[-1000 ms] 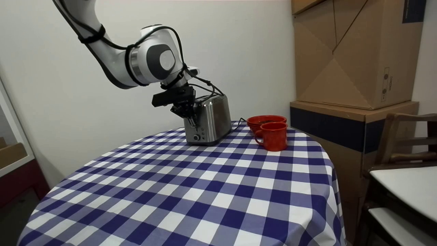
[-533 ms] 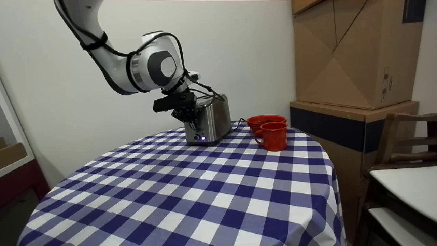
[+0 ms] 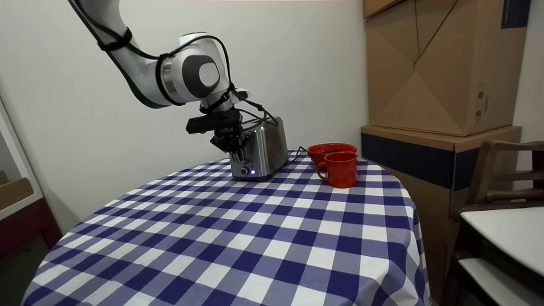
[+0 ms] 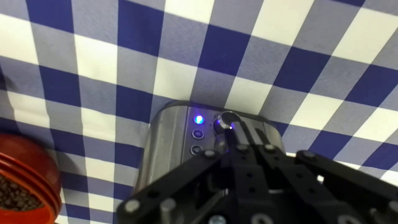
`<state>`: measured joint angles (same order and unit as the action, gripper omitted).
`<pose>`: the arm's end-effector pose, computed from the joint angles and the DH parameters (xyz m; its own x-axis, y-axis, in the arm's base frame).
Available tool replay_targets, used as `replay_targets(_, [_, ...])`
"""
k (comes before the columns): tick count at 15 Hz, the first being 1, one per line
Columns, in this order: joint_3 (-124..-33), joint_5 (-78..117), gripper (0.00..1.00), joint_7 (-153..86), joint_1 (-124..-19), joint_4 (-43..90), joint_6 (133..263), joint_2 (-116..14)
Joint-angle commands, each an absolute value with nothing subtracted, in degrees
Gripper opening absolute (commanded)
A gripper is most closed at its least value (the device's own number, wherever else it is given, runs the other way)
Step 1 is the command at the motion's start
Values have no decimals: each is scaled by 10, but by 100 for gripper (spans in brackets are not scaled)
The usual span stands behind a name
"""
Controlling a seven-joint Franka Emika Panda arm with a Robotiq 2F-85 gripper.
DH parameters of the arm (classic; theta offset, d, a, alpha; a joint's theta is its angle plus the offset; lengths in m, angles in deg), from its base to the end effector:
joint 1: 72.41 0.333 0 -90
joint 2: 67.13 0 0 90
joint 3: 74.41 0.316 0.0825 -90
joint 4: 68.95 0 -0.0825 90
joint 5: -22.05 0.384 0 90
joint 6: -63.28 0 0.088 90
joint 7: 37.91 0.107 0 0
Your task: Push down the lever of the toaster
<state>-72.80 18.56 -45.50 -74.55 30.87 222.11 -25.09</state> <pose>0.6903 -0.0059 0.1849 0.9432 0.1672 0.2870 0.1574 -0.9859 0.0572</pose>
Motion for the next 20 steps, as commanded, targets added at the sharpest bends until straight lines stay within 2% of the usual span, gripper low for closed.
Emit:
replay_targets(1, [-708, 213, 0, -460, -767, 358, 2124, -339])
replay_targets(7, [-733, 217, 0, -438, -761, 437, 1971, -493])
replay_targets(8, [-738, 215, 26, -433, -760, 459, 1955, -522])
replay_targets(9, [-741, 214, 27, -426, -759, 478, 1942, -546])
replay_targets(17, [-752, 208, 84, -380, -756, 634, 1925, -715])
replay_targets(19, [-751, 208, 97, -376, -756, 662, 1932, -749])
replay_targets(20, [-750, 210, 100, -375, -756, 674, 1932, -764])
